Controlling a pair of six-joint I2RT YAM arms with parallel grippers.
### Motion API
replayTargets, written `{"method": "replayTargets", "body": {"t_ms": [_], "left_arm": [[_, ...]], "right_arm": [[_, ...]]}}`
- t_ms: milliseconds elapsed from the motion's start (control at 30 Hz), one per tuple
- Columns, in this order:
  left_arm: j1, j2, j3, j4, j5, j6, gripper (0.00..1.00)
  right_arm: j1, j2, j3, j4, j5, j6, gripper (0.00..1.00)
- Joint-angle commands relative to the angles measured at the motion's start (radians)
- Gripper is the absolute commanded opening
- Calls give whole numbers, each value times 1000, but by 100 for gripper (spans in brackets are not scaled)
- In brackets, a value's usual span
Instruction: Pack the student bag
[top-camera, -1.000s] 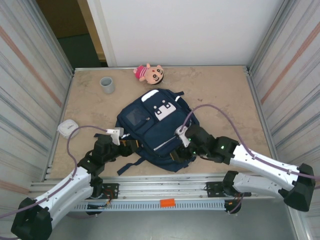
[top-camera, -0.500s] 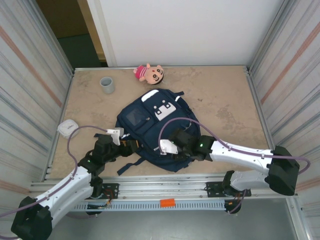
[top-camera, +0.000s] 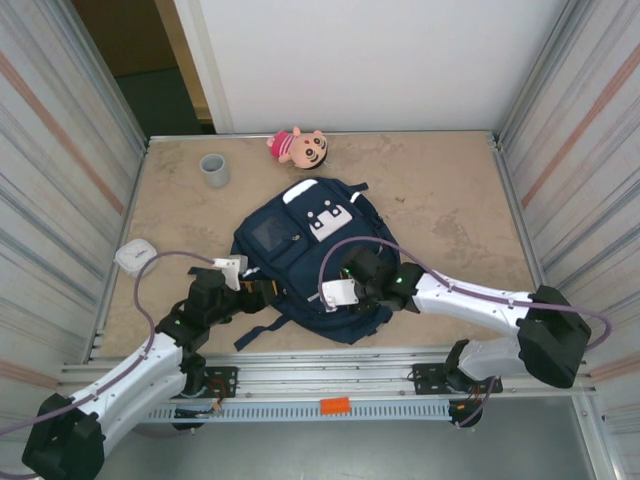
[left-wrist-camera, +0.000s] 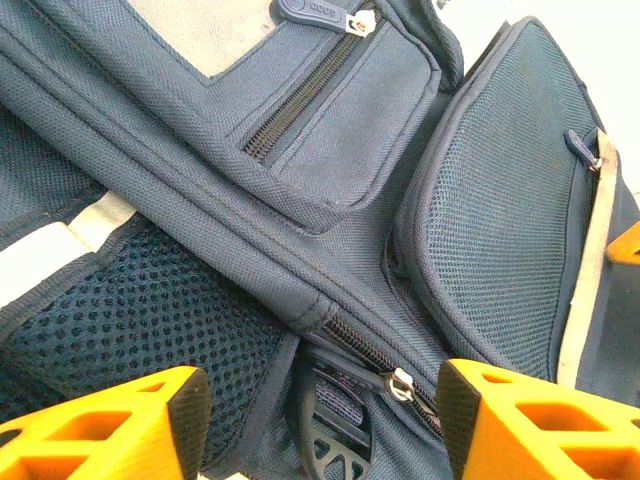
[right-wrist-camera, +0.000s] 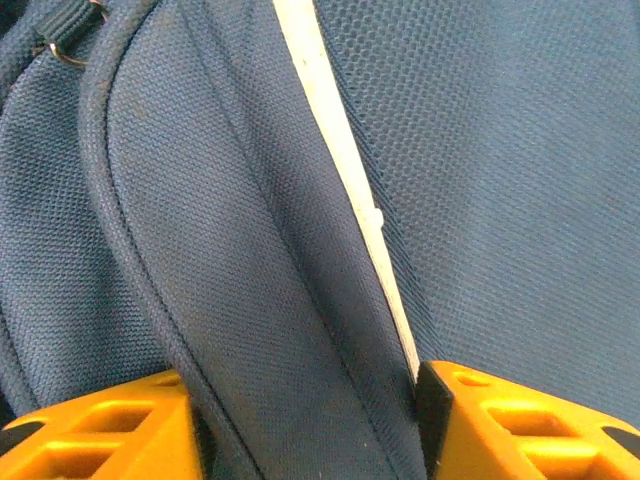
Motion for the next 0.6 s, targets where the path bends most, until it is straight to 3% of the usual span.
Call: {"method": "replayTargets", "body": {"t_ms": [0,100,267,433,567], "left_arm": [[-2,-20,-5,27,9,43,64],[-3,-29,-21,61,22,109,65],[-4,-37,-36,111,61,258,66],[-23,-28,-30,129,63,399,66],[-98,10,-26,162,29,524,65]], "right_arm": [[-16,24,28,16,-16,-21,30],[-61,-41,71,-5,-113,26,0],[-186,-147,137,-10,-337,111,0],[-248,-144,196,-23,-391,124,0],[-285,-133,234,-35,-434,134,0]]}}
